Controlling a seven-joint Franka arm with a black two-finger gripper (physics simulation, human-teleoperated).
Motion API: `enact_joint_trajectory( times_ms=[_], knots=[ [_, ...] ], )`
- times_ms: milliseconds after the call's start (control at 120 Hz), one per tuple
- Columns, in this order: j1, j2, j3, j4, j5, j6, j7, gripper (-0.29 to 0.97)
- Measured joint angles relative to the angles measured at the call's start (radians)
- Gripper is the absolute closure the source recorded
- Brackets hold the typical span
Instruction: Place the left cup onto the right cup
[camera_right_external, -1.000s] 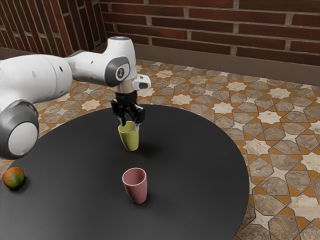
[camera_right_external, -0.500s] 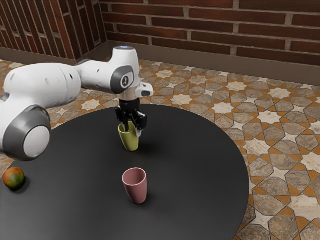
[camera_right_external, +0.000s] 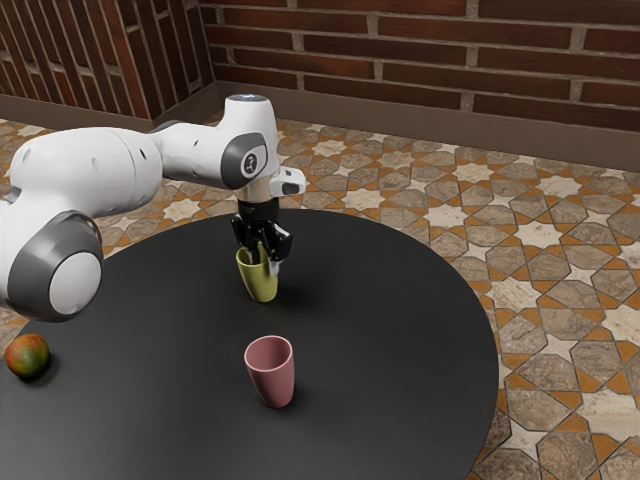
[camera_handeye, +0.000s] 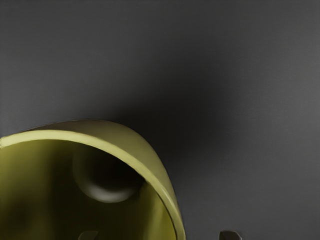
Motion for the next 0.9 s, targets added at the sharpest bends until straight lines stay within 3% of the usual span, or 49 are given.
enact_joint_trajectory(
  times_ms=[458,900],
  knots=[
    [0.0,0.0,0.0,0.0,0.002,0.0,0.008,0.7],
    [-0.024,-0.028,0.015,-0.006,0.008,-0.005,0.004,0.78]
  ],
)
